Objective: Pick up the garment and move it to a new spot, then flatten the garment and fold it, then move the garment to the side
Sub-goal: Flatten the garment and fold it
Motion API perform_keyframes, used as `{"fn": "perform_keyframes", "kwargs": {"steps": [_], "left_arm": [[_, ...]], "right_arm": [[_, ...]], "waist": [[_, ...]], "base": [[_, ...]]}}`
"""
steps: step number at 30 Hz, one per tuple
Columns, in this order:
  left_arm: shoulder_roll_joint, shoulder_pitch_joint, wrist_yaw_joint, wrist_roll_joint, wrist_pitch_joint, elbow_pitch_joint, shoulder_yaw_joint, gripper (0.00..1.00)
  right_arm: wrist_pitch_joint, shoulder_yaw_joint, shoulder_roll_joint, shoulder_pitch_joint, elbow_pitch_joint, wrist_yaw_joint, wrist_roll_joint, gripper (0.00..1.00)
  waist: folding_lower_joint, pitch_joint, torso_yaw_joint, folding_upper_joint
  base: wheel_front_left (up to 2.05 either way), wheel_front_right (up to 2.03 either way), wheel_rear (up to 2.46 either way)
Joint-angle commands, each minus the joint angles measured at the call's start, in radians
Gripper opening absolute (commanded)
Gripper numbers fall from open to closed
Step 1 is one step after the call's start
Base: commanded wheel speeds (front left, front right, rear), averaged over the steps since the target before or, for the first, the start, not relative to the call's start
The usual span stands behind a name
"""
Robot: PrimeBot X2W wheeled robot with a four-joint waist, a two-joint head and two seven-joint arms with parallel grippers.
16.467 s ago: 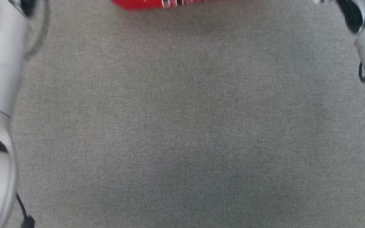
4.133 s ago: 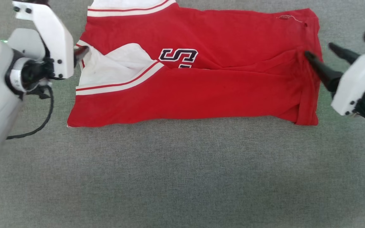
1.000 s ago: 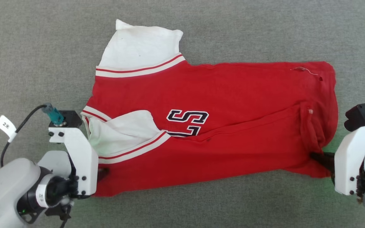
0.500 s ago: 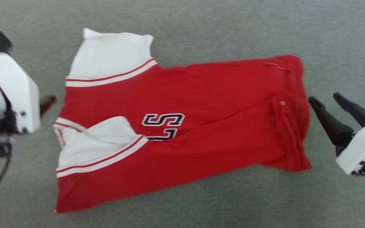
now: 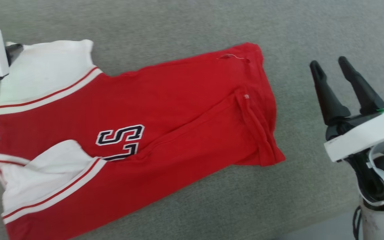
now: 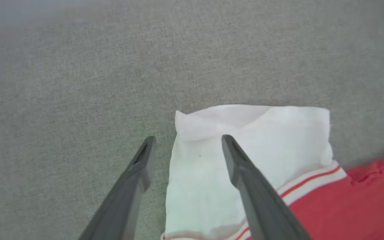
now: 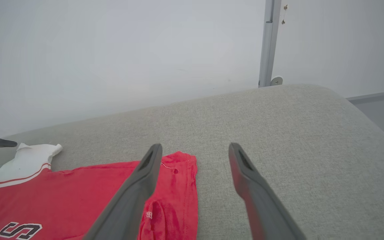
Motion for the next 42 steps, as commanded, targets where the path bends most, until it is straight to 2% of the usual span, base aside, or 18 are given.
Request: {"fn": "perform_keyframes", "kwargs": {"steps": [1,6,11,12,13,16,19,20,21,30,33,34,35,38,42], "left_arm": [[-0.009,-0.020,-0.009,0.002,-0.004,0.051,0.000,1.00],[-0.045,-0.047,-0.046,0.021,-0.005,0.186,-0.024,1.00],[-0.093,-0.052,-0.053,0.020,0.040,0.318,-0.053,1.00],[-0.106,-0.047,-0.051,0.013,0.073,0.340,-0.064,0.43],[-0.117,-0.043,-0.056,0.007,0.105,0.359,-0.076,0.00],[-0.150,-0.054,-0.053,0.002,0.174,0.388,-0.100,0.00],[-0.168,-0.072,-0.059,0.000,0.189,0.394,-0.103,0.00],[-0.189,-0.092,-0.065,0.006,0.192,0.397,-0.108,0.00],[-0.189,-0.092,-0.065,0.006,0.192,0.397,-0.108,0.00],[-0.277,-0.159,-0.106,0.021,0.143,0.413,-0.115,0.00],[-0.314,-0.176,-0.121,0.027,0.124,0.428,-0.121,0.00],[-0.322,-0.182,-0.125,0.027,0.116,0.431,-0.119,0.00],[-0.329,-0.187,-0.130,0.029,0.108,0.433,-0.119,0.00],[-0.348,-0.202,-0.142,0.031,0.078,0.442,-0.114,0.00],[-0.350,-0.224,-0.154,0.032,0.067,0.444,-0.109,0.00]], "right_arm": [[-0.016,0.015,0.009,-0.020,0.014,0.000,0.010,1.00],[-0.013,0.056,0.005,-0.060,0.060,0.000,0.028,1.00],[0.045,0.095,-0.007,-0.117,0.130,0.000,0.058,1.00],[0.062,0.101,-0.012,-0.133,0.146,0.000,0.062,1.00],[0.085,0.109,-0.024,-0.151,0.166,0.000,0.061,1.00],[0.149,0.135,-0.045,-0.218,0.223,0.000,0.068,1.00],[0.189,0.154,-0.053,-0.267,0.268,0.000,0.082,1.00],[0.235,0.175,-0.073,-0.323,0.320,0.000,0.076,1.00],[0.235,0.175,-0.073,-0.323,0.320,0.000,0.076,1.00],[0.415,0.271,-0.101,-0.563,0.614,0.000,0.094,1.00],[0.531,0.329,-0.102,-0.616,0.737,0.000,0.110,1.00],[0.565,0.353,-0.104,-0.625,0.750,0.000,0.120,0.60],[0.584,0.364,-0.110,-0.630,0.761,0.000,0.129,0.00],[0.611,0.387,-0.140,-0.648,0.767,0.000,0.143,0.00],[0.573,0.385,-0.185,-0.646,0.724,0.000,0.165,0.00]], "waist": [[0.0000,0.026,-0.036,0.0001],[0.0000,0.049,-0.061,0.0001],[0.0000,0.071,-0.063,0.0001],[0.0000,0.074,-0.061,0.0001],[0.0000,0.077,-0.058,0.0001],[0.0000,0.089,-0.044,0.0001],[0.0000,0.096,-0.033,0.0001],[0.0000,0.103,-0.020,0.0001],[0.0000,0.103,-0.020,0.0001],[0.0000,0.126,0.033,0.0001],[0.0000,0.127,0.054,0.0001],[0.0000,0.127,0.059,0.0001],[0.0000,0.126,0.064,0.0001],[0.0000,0.118,0.080,0.0001],[0.0000,0.099,0.104,0.0001]], "base": [[0.00,0.00,0.00],[0.00,0.00,0.00],[0.00,0.00,0.00],[0.00,0.00,0.00],[0.00,0.00,0.00],[0.00,0.00,0.00],[0.00,0.00,0.00],[0.00,0.00,0.00],[0.00,0.00,0.00],[0.00,0.00,0.00],[0.00,0.00,0.00],[0.00,0.00,0.00],[0.00,0.00,0.00],[0.00,0.00,0.00],[0.00,0.00,0.00]]}}
